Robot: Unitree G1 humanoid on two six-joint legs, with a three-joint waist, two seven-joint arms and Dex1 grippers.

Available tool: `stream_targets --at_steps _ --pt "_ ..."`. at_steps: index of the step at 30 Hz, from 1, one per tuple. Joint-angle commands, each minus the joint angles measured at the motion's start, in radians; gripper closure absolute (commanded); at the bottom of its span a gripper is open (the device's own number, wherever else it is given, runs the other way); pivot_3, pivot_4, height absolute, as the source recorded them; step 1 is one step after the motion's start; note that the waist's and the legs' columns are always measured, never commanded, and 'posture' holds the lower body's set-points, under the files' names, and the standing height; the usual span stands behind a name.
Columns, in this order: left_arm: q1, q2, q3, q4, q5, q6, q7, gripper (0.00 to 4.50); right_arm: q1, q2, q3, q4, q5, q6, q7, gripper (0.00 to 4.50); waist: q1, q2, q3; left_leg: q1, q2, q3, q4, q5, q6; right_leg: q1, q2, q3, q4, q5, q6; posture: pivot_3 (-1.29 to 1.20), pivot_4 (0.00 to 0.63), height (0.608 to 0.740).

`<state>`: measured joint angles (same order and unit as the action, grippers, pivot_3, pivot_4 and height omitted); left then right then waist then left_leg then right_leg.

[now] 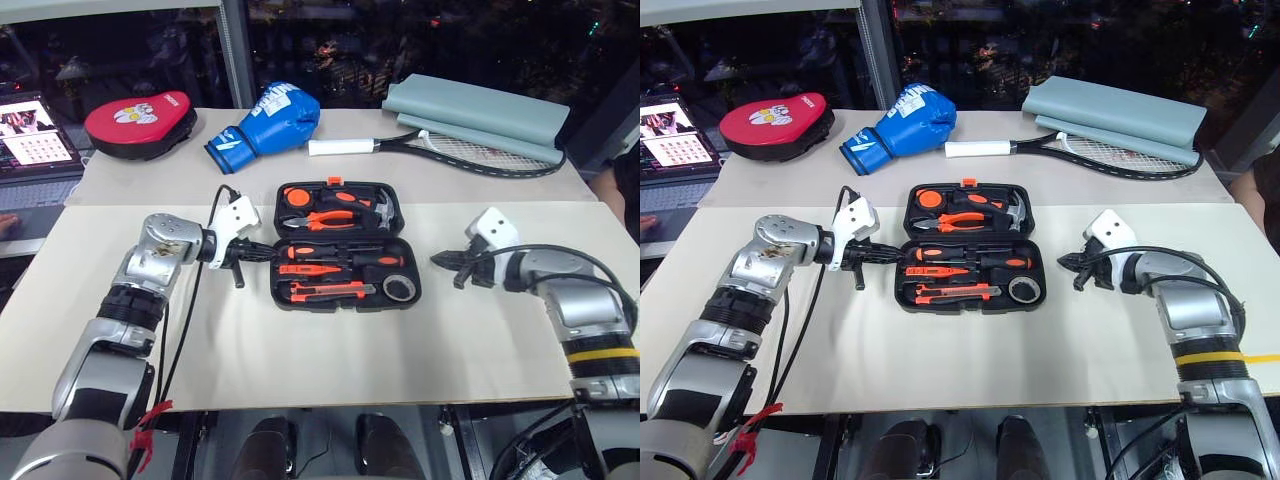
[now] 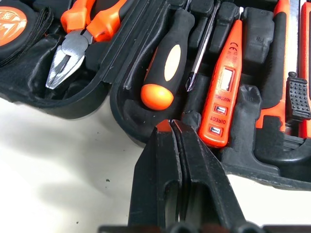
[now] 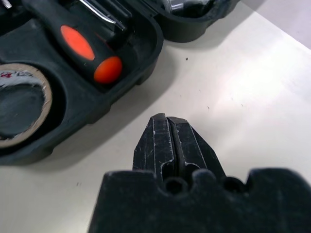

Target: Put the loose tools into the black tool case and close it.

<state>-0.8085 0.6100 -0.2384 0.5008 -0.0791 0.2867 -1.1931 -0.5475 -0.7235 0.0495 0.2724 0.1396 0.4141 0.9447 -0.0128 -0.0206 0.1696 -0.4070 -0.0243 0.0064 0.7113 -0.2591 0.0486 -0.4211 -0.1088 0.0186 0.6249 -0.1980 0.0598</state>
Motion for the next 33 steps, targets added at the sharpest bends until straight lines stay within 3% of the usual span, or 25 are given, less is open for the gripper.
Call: stream_targets --at_steps 1,6,11,17,23,33 --pt "0.006 -0.002 -0.003 0.019 0.042 0.006 0.049 4.43 -0.034 0.007 0.009 0.006 -0.010 -0.037 0.008 4.50 0.000 0.000 0.000 0.000 0.000 0.000 0.000 0.000 0.000 0.000 0.000 0.000 0.000 0.000 0.000 0.00 0.150 0.736" --pt "-0.005 0.023 0.188 -0.106 -0.229 0.238 -0.070 4.43 -0.035 0.003 0.019 0.010 -0.023 -0.047 0.015 4.50 -0.003 -0.001 0.000 -0.001 0.000 0.000 0.000 0.001 -0.001 -0.002 0.000 0.000 0.002 0.000 -0.001 0.00 0.150 0.736" --pt "0.025 0.075 0.131 -0.066 -0.106 0.183 0.010 4.43 -0.032 -0.002 0.025 0.007 -0.030 -0.051 0.031 4.50 -0.008 0.000 0.000 -0.001 0.000 0.000 -0.002 0.001 -0.001 -0.002 0.000 0.000 0.001 0.000 -0.001 0.00 0.150 0.736" --pt "-0.005 0.024 0.057 0.051 0.025 0.102 0.132 4.43 -0.033 0.013 0.021 -0.015 -0.028 -0.051 0.036 4.50 0.002 -0.001 0.000 -0.001 0.000 0.000 -0.001 0.001 -0.001 -0.002 0.000 0.000 0.001 0.000 -0.001 0.00 0.150 0.736" --pt "0.034 -0.045 0.010 -0.051 -0.006 0.103 0.031 4.43 -0.017 0.029 0.015 -0.082 0.010 -0.052 0.073 4.50 0.001 -0.001 0.000 -0.003 0.000 0.000 -0.001 0.001 -0.001 -0.002 0.000 -0.001 0.001 0.000 -0.001 0.00 0.150 0.736" --pt "0.117 0.021 -0.033 -0.182 0.004 0.110 -0.104 4.43 0.120 -0.007 0.002 -0.319 0.111 0.014 0.186 4.50 -0.004 -0.001 0.000 -0.003 0.000 0.000 -0.006 0.000 -0.001 -0.003 0.000 -0.001 0.000 0.000 -0.001 0.00 0.150 0.736"
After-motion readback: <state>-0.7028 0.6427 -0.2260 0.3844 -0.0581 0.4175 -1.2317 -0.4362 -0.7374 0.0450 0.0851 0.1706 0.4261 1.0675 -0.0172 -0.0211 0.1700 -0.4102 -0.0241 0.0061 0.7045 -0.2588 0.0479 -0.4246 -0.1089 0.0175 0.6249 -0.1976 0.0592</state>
